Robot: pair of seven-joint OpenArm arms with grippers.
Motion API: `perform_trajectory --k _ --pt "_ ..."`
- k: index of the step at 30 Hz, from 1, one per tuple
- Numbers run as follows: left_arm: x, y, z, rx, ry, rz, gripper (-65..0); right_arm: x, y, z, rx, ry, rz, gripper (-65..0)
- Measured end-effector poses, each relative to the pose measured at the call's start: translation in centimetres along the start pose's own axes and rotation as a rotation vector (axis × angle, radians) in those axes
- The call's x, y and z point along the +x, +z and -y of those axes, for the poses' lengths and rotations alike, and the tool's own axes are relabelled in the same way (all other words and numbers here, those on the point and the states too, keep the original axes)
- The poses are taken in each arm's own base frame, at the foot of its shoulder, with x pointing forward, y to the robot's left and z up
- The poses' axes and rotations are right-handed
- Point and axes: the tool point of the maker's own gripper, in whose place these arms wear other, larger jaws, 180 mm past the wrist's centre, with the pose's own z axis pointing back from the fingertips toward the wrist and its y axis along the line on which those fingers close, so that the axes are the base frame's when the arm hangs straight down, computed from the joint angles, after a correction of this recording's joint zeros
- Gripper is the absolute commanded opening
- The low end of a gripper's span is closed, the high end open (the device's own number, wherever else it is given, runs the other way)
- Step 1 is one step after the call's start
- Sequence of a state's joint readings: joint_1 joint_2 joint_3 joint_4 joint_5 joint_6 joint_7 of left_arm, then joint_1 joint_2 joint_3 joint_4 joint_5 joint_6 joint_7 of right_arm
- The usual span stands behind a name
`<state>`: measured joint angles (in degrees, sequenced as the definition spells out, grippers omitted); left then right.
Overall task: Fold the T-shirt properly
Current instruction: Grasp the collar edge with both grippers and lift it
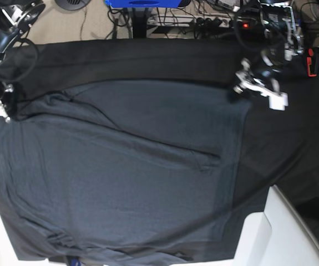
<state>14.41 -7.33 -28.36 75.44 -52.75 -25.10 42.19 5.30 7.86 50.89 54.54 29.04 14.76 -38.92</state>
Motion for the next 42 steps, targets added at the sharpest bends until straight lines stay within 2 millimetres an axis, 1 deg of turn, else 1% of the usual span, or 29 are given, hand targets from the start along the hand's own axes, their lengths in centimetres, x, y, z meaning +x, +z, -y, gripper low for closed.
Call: perform_trajectory --k 2,5,9,14,16,18,22,26,30,34,36,37,40,42 --pt "0.8 0.5 -0.1 0.007 -0.009 -0.018 -65.0 0.1 0.4 0.5 -0.045 -0.02 -0.015 -64.8" --pt "1.8 0.5 -0.1 0.006 0.005 -0.038 -65.0 0.1 1.1 0.7 -0.11 -0.093 -0.036 -64.8" --pt "2.7 0.0 0.6 -0.01 -0.003 -0.054 -65.0 0.7 1.4 0.3 -0.144 -0.156 -0.046 -64.8" --pt "3.4 -0.6 0.5 0.026 0.07 -0.054 -65.0 1.2 1.3 -0.2 -0.179 -0.228 -0.049 -64.8" --pt "3.7 -0.8 0.6 0.028 0.081 -0.047 -65.0 1.0 1.0 -0.9 -0.198 -0.188 -0.068 -64.8" --pt "4.2 -1.0 0.9 0.024 0.085 -0.041 -65.0 0.9 0.6 -2.0 -0.201 -0.158 -0.081 -64.8" --pt "3.9 -1.4 1.6 0.016 0.094 -0.11 -65.0 0.7 0.1 -3.6 -0.225 -0.182 -0.091 -64.8" --pt "4.6 -2.2 2.5 -0.01 0.101 -0.124 -65.0 1.0 -0.2 -4.8 -0.229 -0.154 -0.092 -64.8" --pt "4.3 -3.0 2.0 -0.008 0.135 -0.146 -65.0 1.5 -0.5 -6.2 -0.202 -0.149 -0.085 -64.8" --pt "3.9 -3.7 1.6 -0.008 0.17 -0.165 -65.0 1.8 -0.5 -6.4 -0.2 -0.149 -0.081 -64.8" --pt "4.3 -4.1 1.9 -0.019 0.177 -0.164 -65.0 2.0 -0.3 -5.9 -0.232 -0.18 -0.083 -64.8" --pt "4.5 -4.3 2.1 -0.023 0.179 -0.16 -65.0 2.5 -0.3 -5.8 -0.255 -0.169 -0.076 -64.8" --pt "5.0 -4.8 2.4 -0.033 0.184 -0.157 -65.0 3.6 -0.5 -6.0 -0.265 -0.153 -0.069 -65.0" --pt "5.1 -5.1 2.7 -0.041 0.192 -0.157 -65.0 3.9 -0.6 -6.2 -0.263 -0.156 -0.07 -65.0"
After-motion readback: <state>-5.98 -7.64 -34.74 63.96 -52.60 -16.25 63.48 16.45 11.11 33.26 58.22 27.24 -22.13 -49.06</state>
